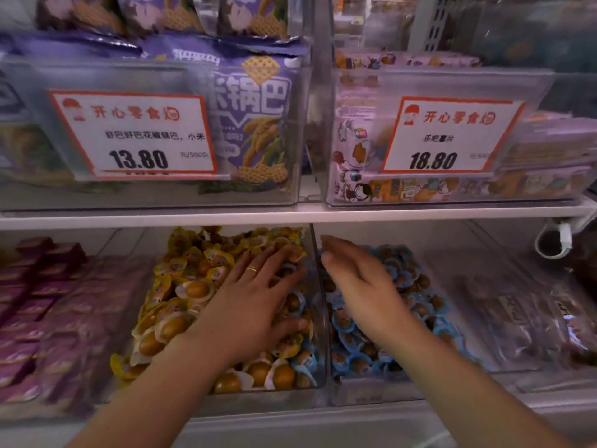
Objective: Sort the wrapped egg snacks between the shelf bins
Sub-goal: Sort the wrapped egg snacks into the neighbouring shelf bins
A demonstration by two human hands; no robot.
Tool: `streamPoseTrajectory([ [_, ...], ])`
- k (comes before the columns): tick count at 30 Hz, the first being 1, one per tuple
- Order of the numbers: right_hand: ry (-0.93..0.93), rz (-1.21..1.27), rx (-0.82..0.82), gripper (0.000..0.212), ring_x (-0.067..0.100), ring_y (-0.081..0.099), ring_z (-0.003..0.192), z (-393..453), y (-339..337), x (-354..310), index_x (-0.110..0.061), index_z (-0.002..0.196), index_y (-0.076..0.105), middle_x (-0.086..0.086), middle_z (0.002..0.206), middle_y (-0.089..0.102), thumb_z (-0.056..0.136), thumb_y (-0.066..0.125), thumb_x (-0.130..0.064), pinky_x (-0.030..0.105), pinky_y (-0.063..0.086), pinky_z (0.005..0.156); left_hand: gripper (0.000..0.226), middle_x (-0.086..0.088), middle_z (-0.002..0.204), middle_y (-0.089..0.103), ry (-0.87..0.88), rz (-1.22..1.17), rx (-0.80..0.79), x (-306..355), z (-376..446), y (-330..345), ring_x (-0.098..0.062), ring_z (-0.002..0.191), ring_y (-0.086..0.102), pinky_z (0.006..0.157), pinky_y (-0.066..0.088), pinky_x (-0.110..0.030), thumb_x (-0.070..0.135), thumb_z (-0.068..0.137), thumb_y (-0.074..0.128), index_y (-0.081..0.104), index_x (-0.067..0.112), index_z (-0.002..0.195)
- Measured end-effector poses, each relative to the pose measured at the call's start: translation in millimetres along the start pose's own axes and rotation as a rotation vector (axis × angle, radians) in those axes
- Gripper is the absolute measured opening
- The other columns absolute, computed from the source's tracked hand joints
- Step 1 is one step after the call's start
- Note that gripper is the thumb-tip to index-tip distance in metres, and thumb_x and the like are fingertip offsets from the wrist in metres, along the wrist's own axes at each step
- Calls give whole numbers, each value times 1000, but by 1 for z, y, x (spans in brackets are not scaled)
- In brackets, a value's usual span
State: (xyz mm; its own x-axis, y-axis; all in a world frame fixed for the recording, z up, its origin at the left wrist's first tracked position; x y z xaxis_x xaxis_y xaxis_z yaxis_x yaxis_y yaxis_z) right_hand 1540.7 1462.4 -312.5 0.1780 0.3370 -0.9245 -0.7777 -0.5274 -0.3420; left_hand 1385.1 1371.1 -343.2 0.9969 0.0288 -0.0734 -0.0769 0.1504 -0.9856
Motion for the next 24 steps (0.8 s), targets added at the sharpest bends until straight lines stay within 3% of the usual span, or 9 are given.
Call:
streamPoseTrajectory([
  [2,-64,-4,-41,35,-14,47,123,-9,14,-4,-53,128,54,-30,132,52,94,51,-43,14,40,105,82,1,166,11,-16,29,-16,-6,9,1,-29,152,12,121,9,-48,83,82,23,17,43,154],
  [5,-131,-109,-15,41,-5,42,132,-16,22,1,-41,139,48,-19,140,46,98,52,-37,26,37,113,76,5,164,18,-27,63,-38,-19,20,0,-28,151,16,120,3,-51,81,84,21,22,46,152],
  [8,-69,-77,-29,49,-3,43,131,-14,20,5,-38,143,46,-18,141,45,95,51,-42,34,39,113,67,8,159,31,-175,54,-56,-52,18,-10,-26,142,35,119,17,-55,78,85,28,40,45,142],
  [11,-65,-93,-34,53,-7,43,129,-14,20,7,-42,143,44,-20,140,45,90,49,-47,32,40,111,55,9,146,46,-277,21,-19,-82,1,-21,-26,127,48,110,31,-47,72,85,30,56,43,124],
  [13,-73,-104,-28,49,-8,42,129,-15,21,7,-43,143,44,-20,140,44,94,51,-42,30,39,111,57,14,145,47,-259,5,-66,-85,-6,-24,-23,129,45,114,21,-46,71,82,25,61,45,119],
  [16,-72,-118,-21,46,-4,42,130,-14,20,9,-40,144,44,-17,141,44,99,53,-31,33,40,112,45,19,154,33,-239,-1,-119,-75,-9,-30,-22,140,34,119,9,-49,67,85,43,57,51,125],
  [18,-73,-124,-22,47,-3,42,131,-14,20,9,-41,144,43,-18,141,44,99,53,-31,33,40,111,51,16,149,42,-239,-23,-60,-64,-5,-40,-21,135,42,115,24,-49,70,80,44,57,51,125],
  [21,-86,-150,-11,46,-2,43,131,-14,21,9,-41,144,43,-17,142,44,99,52,-33,34,40,111,53,7,119,66,-223,-102,146,-45,7,-51,-22,110,61,92,49,-37,68,85,37,63,37,120],
  [24,-99,-167,2,46,-1,42,131,-13,21,9,-39,145,43,-16,142,44,100,52,-33,32,40,111,53,-5,127,63,-235,-160,91,-40,34,-33,-27,118,57,96,45,-35,59,94,46,54,27,135],
])
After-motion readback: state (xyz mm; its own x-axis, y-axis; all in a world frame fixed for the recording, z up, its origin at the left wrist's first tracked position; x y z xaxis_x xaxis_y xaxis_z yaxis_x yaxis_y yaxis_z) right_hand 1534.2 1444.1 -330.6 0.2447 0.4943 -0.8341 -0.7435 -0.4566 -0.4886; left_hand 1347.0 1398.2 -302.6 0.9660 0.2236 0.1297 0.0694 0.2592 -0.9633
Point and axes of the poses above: each hand's wrist, its own z-axis towards the middle knuckle, its own y-axis out of the palm, x = y × z, the point moved 4 cm from there along z, towards the middle knuckle
